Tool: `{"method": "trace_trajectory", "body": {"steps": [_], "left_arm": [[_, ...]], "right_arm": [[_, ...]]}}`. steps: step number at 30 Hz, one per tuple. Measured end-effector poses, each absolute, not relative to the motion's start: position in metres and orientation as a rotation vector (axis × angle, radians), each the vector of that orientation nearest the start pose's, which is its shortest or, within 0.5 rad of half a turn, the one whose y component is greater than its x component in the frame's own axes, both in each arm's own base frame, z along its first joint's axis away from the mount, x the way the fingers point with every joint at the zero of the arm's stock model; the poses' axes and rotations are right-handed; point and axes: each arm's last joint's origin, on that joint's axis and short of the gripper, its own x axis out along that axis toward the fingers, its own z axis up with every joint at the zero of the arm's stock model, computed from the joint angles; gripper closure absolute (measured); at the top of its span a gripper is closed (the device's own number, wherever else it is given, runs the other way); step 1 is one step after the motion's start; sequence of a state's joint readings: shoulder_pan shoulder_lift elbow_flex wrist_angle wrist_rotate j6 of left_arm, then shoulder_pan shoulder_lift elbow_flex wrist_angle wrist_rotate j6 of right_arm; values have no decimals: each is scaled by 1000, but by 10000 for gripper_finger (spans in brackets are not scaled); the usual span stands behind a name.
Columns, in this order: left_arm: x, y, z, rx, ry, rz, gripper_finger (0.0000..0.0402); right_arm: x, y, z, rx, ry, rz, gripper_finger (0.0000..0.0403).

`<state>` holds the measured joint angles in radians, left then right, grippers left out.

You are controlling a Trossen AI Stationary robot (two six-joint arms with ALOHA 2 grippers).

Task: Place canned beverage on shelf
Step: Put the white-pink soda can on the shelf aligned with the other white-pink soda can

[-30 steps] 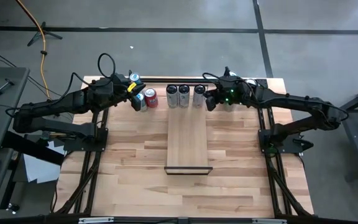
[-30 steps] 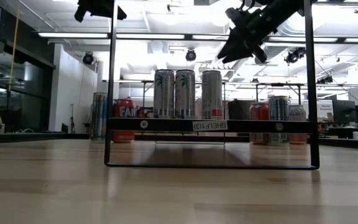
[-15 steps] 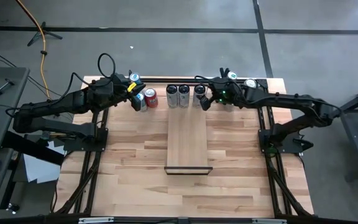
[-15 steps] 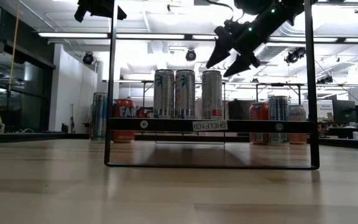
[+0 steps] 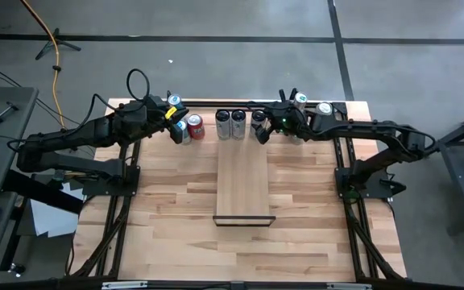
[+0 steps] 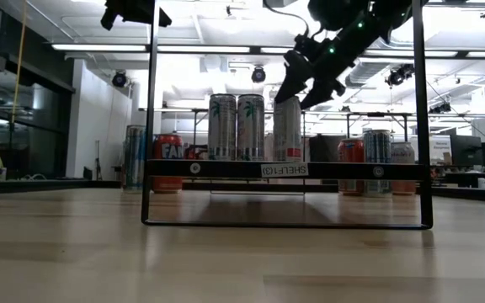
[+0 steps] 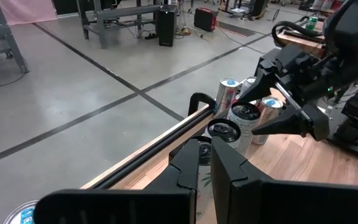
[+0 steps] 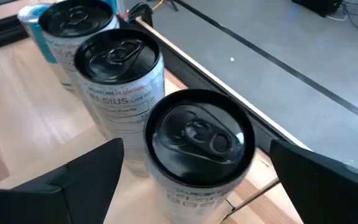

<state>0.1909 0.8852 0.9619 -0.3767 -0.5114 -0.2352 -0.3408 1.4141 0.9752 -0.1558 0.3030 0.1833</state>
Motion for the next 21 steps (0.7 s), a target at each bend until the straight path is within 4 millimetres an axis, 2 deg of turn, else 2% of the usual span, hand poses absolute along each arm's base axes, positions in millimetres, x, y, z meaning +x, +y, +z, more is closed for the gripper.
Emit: {"method": "trace_trajectory", "body": {"steps": [4,13,21], "left_arm": [[175,48,359,-174,219,728,401],[175,48,359,-176,219,725,401],[176,48,359,-201,212,721,401]], "right_arm": [[285,-110,261,180,547,-661,39],[285,-109,261,156,558,-643,172],[280,-106,264,61,617,-539,179]]}}
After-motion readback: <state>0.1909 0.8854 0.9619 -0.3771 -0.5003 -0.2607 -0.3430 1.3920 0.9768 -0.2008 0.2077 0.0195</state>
